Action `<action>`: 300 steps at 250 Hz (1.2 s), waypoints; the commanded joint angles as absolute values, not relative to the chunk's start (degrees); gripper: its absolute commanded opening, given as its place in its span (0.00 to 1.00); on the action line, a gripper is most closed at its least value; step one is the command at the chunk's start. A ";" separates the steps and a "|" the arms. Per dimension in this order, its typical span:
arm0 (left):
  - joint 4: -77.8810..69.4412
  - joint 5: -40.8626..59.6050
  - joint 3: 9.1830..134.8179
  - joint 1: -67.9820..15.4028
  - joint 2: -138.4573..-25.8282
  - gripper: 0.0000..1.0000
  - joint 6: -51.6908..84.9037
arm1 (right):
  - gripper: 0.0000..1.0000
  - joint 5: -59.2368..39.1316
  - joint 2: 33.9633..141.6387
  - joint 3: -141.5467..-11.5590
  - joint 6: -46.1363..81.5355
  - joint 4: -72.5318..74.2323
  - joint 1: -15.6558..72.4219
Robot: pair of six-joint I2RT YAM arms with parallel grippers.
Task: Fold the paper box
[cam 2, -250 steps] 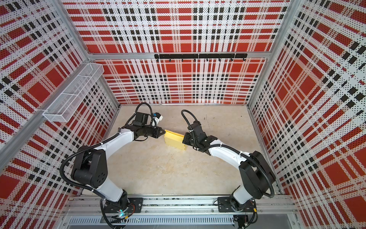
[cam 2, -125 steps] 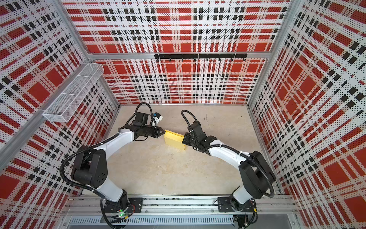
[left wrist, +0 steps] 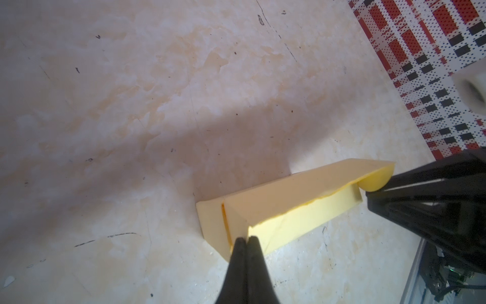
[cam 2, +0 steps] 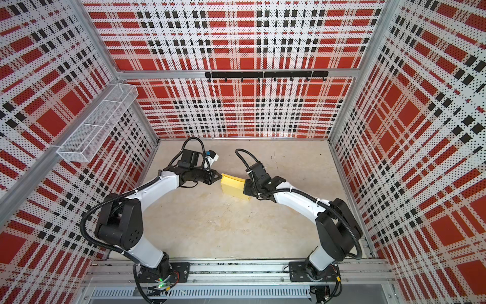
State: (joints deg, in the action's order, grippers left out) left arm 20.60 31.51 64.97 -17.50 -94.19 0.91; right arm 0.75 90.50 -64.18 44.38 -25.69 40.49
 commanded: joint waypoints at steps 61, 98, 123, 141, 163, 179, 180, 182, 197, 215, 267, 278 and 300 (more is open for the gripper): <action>20.12 32.09 64.38 -18.79 -94.48 0.00 1.31 | 0.43 4.09 88.64 -66.18 44.39 -30.31 40.28; 19.83 32.08 64.25 -18.92 -94.61 0.00 1.49 | 0.41 4.60 88.04 -66.81 44.12 -32.16 39.83; 19.65 32.08 64.07 -19.07 -94.70 0.00 1.48 | 0.37 4.95 88.02 -68.05 43.95 -33.46 39.69; 19.67 32.08 64.08 -19.08 -94.75 0.00 1.49 | 0.36 4.79 88.37 -69.09 43.78 -33.90 39.72; 19.68 32.08 64.07 -19.07 -94.75 0.00 1.43 | 0.36 4.82 89.07 -70.60 43.43 -34.60 39.68; 19.64 32.09 64.07 -19.07 -94.83 0.00 1.48 | 0.34 5.01 89.71 -71.57 43.33 -35.09 39.60; 19.62 32.08 64.07 -19.07 -94.83 0.00 1.49 | 0.33 5.01 89.77 -71.64 43.33 -35.17 39.57; 19.67 32.08 64.07 -19.03 -94.83 0.00 1.45 | 0.33 4.97 89.85 -71.70 43.35 -35.25 39.56; 19.60 32.17 64.07 -19.07 -94.83 0.00 1.47 | 0.29 4.86 90.47 -72.29 43.33 -35.42 39.46; 19.69 32.17 64.12 -19.07 -94.92 0.00 1.43 | 0.25 4.24 91.17 -72.75 43.47 -35.33 39.42; 19.51 32.26 64.08 -19.08 -95.10 0.00 1.43 | 0.22 3.35 92.41 -72.75 44.01 -35.40 39.39; 19.56 32.38 64.17 -19.07 -95.19 0.00 1.44 | 0.22 3.25 92.61 -72.45 44.12 -35.42 39.46; 19.55 32.52 64.25 -19.06 -95.27 0.00 1.71 | 0.23 3.35 92.94 -71.97 44.49 -35.34 39.35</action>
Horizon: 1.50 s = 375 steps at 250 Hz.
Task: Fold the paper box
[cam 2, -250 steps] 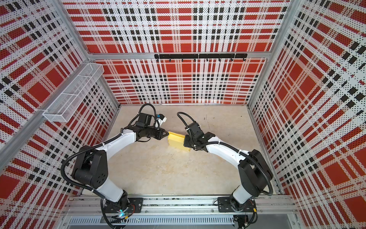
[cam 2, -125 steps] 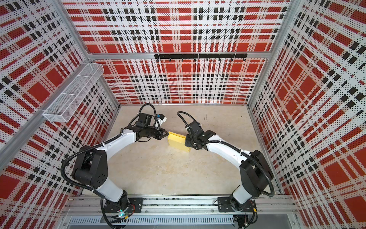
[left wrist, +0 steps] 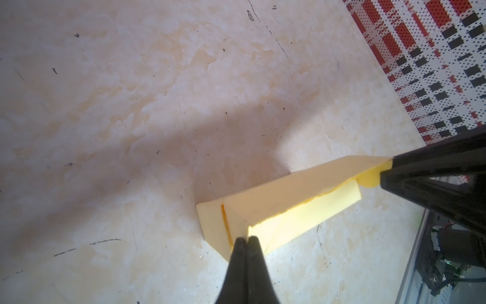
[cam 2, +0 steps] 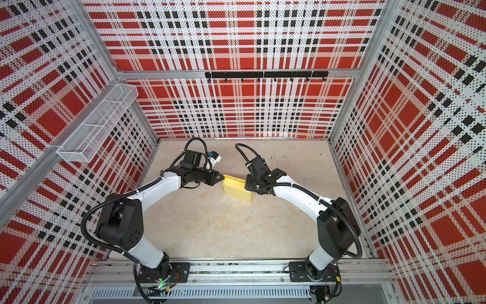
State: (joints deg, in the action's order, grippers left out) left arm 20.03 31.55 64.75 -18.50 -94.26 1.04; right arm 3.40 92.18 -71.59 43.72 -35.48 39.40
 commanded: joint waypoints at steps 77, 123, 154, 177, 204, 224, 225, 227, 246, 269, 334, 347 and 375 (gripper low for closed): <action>19.38 32.44 64.16 -19.19 -95.45 0.00 1.72 | 0.21 -0.18 93.84 -70.59 46.61 -31.20 38.77; 19.34 32.44 64.07 -19.33 -95.45 0.00 1.66 | 0.19 -2.33 93.88 -68.96 48.17 -28.28 38.39; 19.41 32.31 63.99 -19.41 -95.41 0.00 1.57 | 0.20 -1.94 94.29 -68.40 48.32 -28.76 38.36; 19.39 32.28 63.93 -19.41 -95.28 0.00 1.58 | 0.20 -2.18 93.86 -67.94 48.79 -27.92 38.37; 19.42 32.17 63.81 -19.43 -95.36 0.00 1.44 | 0.17 -2.58 93.94 -68.75 48.78 -27.86 38.40; 19.39 32.17 63.89 -19.51 -95.36 0.00 1.45 | 0.14 -3.06 94.56 -68.95 48.74 -27.95 38.40; 19.41 32.22 63.90 -19.51 -95.36 0.00 1.43 | 0.14 -3.11 94.61 -68.93 48.76 -27.95 38.36; 19.42 32.20 63.90 -19.51 -95.36 0.00 1.46 | 0.14 -3.15 94.65 -68.91 48.73 -27.86 38.33; 19.42 32.17 63.96 -19.51 -95.40 0.00 1.44 | 0.11 -3.08 95.04 -68.30 48.94 -27.82 38.40; 19.50 32.17 63.96 -19.51 -95.45 0.00 1.39 | 0.08 -2.91 94.84 -67.71 48.96 -27.64 38.33; 19.31 32.17 63.81 -19.67 -95.56 0.00 1.43 | 0.07 -0.51 95.57 -67.16 48.28 -29.75 38.29; 19.33 32.19 63.81 -19.69 -95.54 0.00 1.40 | 0.06 -0.83 96.04 -66.81 48.35 -29.32 38.32; 19.26 32.11 63.81 -19.69 -95.47 0.00 1.40 | 0.05 -1.32 96.66 -66.12 48.69 -28.85 38.28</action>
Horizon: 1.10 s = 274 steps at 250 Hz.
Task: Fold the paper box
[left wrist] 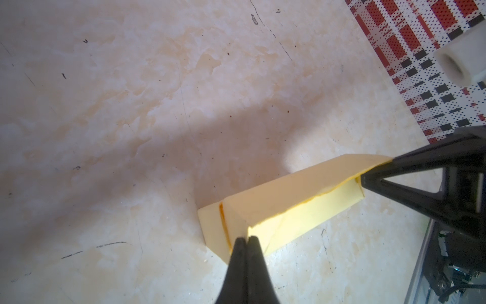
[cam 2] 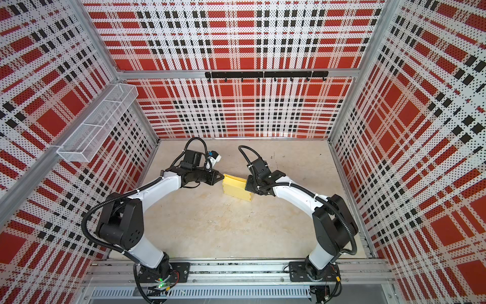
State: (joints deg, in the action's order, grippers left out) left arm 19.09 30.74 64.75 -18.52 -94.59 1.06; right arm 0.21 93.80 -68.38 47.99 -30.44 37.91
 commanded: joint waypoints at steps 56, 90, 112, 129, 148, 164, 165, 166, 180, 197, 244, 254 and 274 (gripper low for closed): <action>18.72 31.82 63.29 -19.78 -95.54 0.00 1.32 | 0.09 -0.44 95.48 -66.88 48.42 -30.36 38.38; 18.19 30.86 62.54 -19.76 -95.54 0.00 0.06 | 0.17 -0.26 93.21 -66.91 48.19 -30.70 38.49; 17.78 30.02 62.06 -19.69 -95.54 0.00 -0.74 | 0.22 -0.26 91.58 -66.46 48.03 -30.51 38.41; 17.58 29.64 61.88 -19.60 -95.54 0.00 -1.07 | 0.27 -0.44 90.33 -65.63 48.08 -29.83 38.46; 17.40 29.43 61.72 -19.53 -95.62 0.00 -1.40 | 0.33 -0.44 89.11 -64.85 47.99 -29.65 38.42; 17.18 29.27 61.54 -19.51 -95.62 0.00 -1.43 | 0.34 -0.52 88.15 -64.31 47.99 -30.13 38.43; 17.20 29.27 61.53 -19.51 -95.62 0.00 -1.42 | 0.34 -0.52 88.06 -64.32 47.99 -30.18 38.46; 17.21 29.27 61.53 -19.51 -95.62 0.00 -1.41 | 0.34 -0.52 87.98 -64.33 47.99 -30.21 38.44; 17.06 29.31 61.44 -19.42 -95.61 0.00 -1.44 | 0.34 -0.61 86.92 -63.81 47.65 -30.48 38.43; 17.10 29.45 61.52 -19.34 -95.63 0.00 -1.39 | 0.34 -0.62 85.51 -63.45 47.17 -31.15 38.25; 16.90 29.45 61.44 -19.16 -95.53 0.00 -1.41 | 0.34 -1.61 81.55 -64.17 44.52 -30.94 36.57; 16.89 29.53 61.41 -19.08 -95.54 0.00 -1.31 | 0.34 -2.46 81.52 -65.16 43.32 -29.89 36.12; 16.86 29.71 61.36 -19.07 -95.54 0.00 -1.23 | 0.34 -4.41 83.43 -68.80 40.41 -29.18 35.25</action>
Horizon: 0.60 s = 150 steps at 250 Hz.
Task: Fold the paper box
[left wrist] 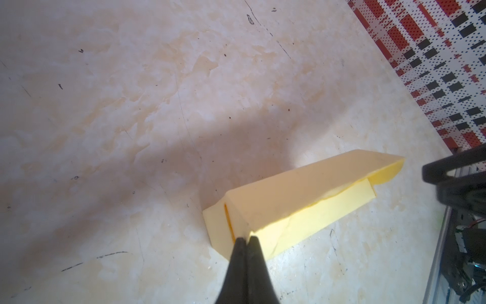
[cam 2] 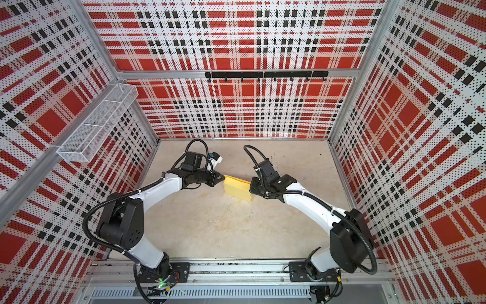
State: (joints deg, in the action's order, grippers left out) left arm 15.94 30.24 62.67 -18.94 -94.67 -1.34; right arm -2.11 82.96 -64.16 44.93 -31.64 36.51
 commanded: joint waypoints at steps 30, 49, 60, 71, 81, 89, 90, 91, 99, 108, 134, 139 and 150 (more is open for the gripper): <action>16.82 29.73 61.44 -19.07 -95.63 0.00 -1.12 | 0.24 -6.79 88.01 -73.64 37.30 -29.20 33.47; 16.79 29.69 61.44 -19.07 -95.63 0.00 -1.18 | 0.19 -8.80 90.18 -74.37 37.38 -27.77 32.39; 16.91 29.54 61.44 -19.06 -95.61 0.00 -1.23 | 0.17 -9.71 91.05 -74.50 37.40 -26.87 32.34; 16.92 29.62 61.48 -19.09 -95.63 0.00 -1.23 | 0.17 -10.27 91.76 -74.54 37.51 -26.43 32.28; 16.89 29.62 61.49 -19.16 -95.71 0.00 -1.22 | 0.16 -10.91 92.23 -74.31 37.77 -26.15 32.26; 16.88 29.61 61.52 -19.20 -95.82 0.00 -1.18 | 0.16 -11.40 92.62 -73.85 38.04 -25.45 32.34; 16.92 29.61 61.52 -19.23 -95.81 0.00 -1.16 | 0.15 -11.46 92.67 -73.79 38.09 -25.38 32.34; 16.90 29.62 61.52 -19.24 -95.81 0.00 -1.15 | 0.15 -11.49 92.70 -73.77 38.12 -25.30 32.34; 16.97 29.64 61.57 -19.25 -95.88 0.00 -1.15 | 0.15 -11.75 92.81 -72.96 38.55 -24.65 32.39; 17.03 29.68 61.62 -19.25 -95.96 0.00 -1.13 | 0.14 -12.02 92.94 -71.98 38.97 -24.14 32.37; 16.97 29.68 61.70 -19.33 -96.24 0.00 -1.15 | 0.12 -12.46 92.96 -69.27 39.93 -22.27 32.52; 16.96 29.67 61.66 -19.34 -96.24 0.00 -1.09 | 0.12 -12.55 92.97 -68.78 40.14 -21.95 32.52; 16.88 29.70 61.61 -19.34 -96.33 0.00 -1.12 | 0.12 -12.69 92.92 -67.97 40.34 -21.32 32.61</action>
State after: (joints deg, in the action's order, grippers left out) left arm 15.81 30.20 62.63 -18.94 -94.87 -1.37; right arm -11.31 92.62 -70.37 39.40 -25.34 32.21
